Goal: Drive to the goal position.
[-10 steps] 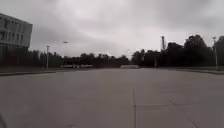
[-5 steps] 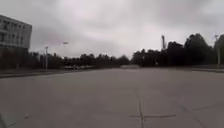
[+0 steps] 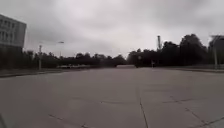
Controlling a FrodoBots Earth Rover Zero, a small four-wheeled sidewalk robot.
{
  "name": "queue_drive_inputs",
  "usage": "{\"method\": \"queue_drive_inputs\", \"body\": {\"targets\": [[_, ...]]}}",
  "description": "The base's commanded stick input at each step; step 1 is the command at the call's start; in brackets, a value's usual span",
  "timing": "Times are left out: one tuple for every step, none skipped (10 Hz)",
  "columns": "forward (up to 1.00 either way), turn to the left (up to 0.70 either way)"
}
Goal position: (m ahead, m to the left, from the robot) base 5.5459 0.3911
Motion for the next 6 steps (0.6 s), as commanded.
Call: {"method": "queue_drive_inputs", "body": {"targets": [[0.7,0.0],[0.7,0.0],[0.7,0.0],[0.7,0.0],[0.7,0.0],[0.7,-0.04]]}}
